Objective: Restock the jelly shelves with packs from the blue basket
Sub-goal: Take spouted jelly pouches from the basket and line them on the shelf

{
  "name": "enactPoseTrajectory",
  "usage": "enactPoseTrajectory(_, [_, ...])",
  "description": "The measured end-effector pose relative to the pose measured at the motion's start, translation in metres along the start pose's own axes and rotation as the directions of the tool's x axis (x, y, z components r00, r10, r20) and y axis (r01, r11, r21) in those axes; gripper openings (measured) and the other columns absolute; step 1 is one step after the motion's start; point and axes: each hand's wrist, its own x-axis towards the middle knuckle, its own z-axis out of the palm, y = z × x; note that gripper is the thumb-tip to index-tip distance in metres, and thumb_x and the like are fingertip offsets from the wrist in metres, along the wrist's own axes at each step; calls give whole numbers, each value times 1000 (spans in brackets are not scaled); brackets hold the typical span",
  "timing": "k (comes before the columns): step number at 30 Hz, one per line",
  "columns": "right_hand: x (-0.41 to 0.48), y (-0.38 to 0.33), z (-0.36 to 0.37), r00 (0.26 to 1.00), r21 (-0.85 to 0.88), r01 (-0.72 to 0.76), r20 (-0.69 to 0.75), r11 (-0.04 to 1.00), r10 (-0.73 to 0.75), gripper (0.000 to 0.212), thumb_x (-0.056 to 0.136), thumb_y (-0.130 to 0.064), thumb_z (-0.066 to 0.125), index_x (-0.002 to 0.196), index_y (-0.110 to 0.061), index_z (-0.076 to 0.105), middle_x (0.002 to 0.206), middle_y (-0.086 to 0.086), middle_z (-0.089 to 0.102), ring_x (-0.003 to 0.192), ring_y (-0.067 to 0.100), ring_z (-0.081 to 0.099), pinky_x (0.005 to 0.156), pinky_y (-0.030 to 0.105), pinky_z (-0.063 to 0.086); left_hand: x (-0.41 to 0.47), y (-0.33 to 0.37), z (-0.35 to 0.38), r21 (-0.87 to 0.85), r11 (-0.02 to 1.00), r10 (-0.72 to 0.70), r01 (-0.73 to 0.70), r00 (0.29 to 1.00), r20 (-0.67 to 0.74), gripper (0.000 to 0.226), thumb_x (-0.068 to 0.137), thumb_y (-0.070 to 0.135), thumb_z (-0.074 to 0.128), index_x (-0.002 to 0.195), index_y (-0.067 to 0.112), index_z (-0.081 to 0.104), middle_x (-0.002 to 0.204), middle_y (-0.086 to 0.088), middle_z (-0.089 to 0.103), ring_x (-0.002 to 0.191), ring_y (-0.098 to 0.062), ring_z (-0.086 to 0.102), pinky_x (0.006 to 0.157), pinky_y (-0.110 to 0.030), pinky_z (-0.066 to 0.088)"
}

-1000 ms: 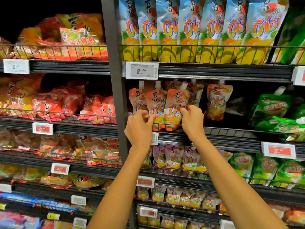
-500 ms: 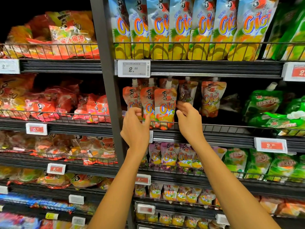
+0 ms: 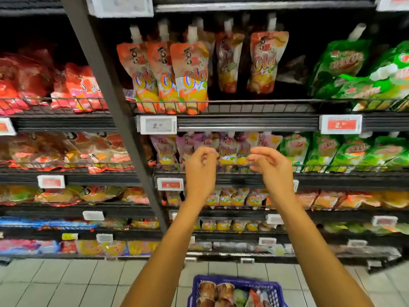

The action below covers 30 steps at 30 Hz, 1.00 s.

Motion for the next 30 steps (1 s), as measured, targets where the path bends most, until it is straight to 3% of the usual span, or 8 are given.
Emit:
enactPoseTrajectory(6, [-72, 124, -64, 929, 7, -356, -109, 934, 355, 15, 93, 6, 54, 96, 1, 68, 74, 3, 69, 61, 5, 65, 63, 20, 56, -92, -111, 40, 116, 942, -331, 315, 926, 182, 29, 100, 8, 48, 74, -5, 53, 63, -13, 43, 53, -11, 34, 54, -20, 31])
enactPoseTrajectory(9, [-118, 197, -98, 837, -24, -529, -178, 848, 517, 15, 94, 5, 55, 91, -1, 68, 73, 7, 65, 60, 8, 63, 60, 22, 53, -147, -176, 58, 202, 850, -525, 486, 815, 247, 30, 101, 8, 49, 78, -9, 60, 68, -19, 49, 60, -19, 40, 54, -17, 36])
enactPoseTrajectory(14, [-191, 327, -150, 629, -11, -762, -249, 647, 736, 14, 92, 13, 50, 92, 21, 62, 81, 17, 59, 82, 28, 53, 75, 38, 44, -239, -284, 88, 405, 629, -776, 664, 568, 274, 24, 98, 11, 56, 75, 4, 60, 71, -19, 59, 66, -14, 57, 58, -17, 42])
enactPoseTrajectory(17, [-228, 399, -172, 482, 14, -865, -251, 502, 839, 24, 90, 14, 50, 86, 0, 68, 85, 17, 64, 82, 30, 59, 78, 45, 50, -284, -346, 110, 488, 564, -823, 666, 505, 261, 23, 98, 5, 52, 79, -4, 61, 79, -28, 60, 75, -34, 55, 73, -40, 49])
enactPoseTrajectory(20, [-255, 469, -188, 361, -56, -932, -241, 359, 901, 24, 91, 3, 57, 83, -18, 66, 85, 7, 66, 84, 27, 62, 78, 38, 53, -322, -406, 131, 563, 504, -859, 655, 448, 247, 28, 94, 11, 51, 68, 0, 52, 67, -20, 50, 63, -22, 44, 65, -34, 38])
enactPoseTrajectory(23, [-276, 536, -198, 315, -107, -949, -235, 298, 920, 19, 92, -4, 60, 85, -21, 64, 88, 4, 66, 89, 26, 62, 81, 37, 53, -355, -465, 149, 596, 425, -896, 681, 408, 173, 32, 93, 6, 51, 62, 12, 46, 59, -7, 44, 59, -18, 39, 62, -35, 30])
enactPoseTrajectory(27, [-299, 613, -200, 269, -241, -946, -215, 216, 939, 26, 95, -7, 56, 79, -28, 56, 88, 2, 63, 93, 28, 62, 91, 44, 54, -385, -525, 175, 593, 359, -931, 721, 318, 177, 26, 91, 18, 53, 84, -4, 66, 86, -31, 64, 80, -36, 62, 72, -41, 48])
enactPoseTrajectory(30, [-317, 662, -188, 321, -483, -853, -182, 200, 929, 25, 92, 2, 54, 75, -16, 58, 78, 13, 60, 86, 29, 58, 76, 38, 47, -401, -565, 189, 653, 401, -916, 643, 302, 265, 55, 76, 34, 42, 107, -5, 66, 97, -12, 67, 84, -19, 64, 59, -3, 43])
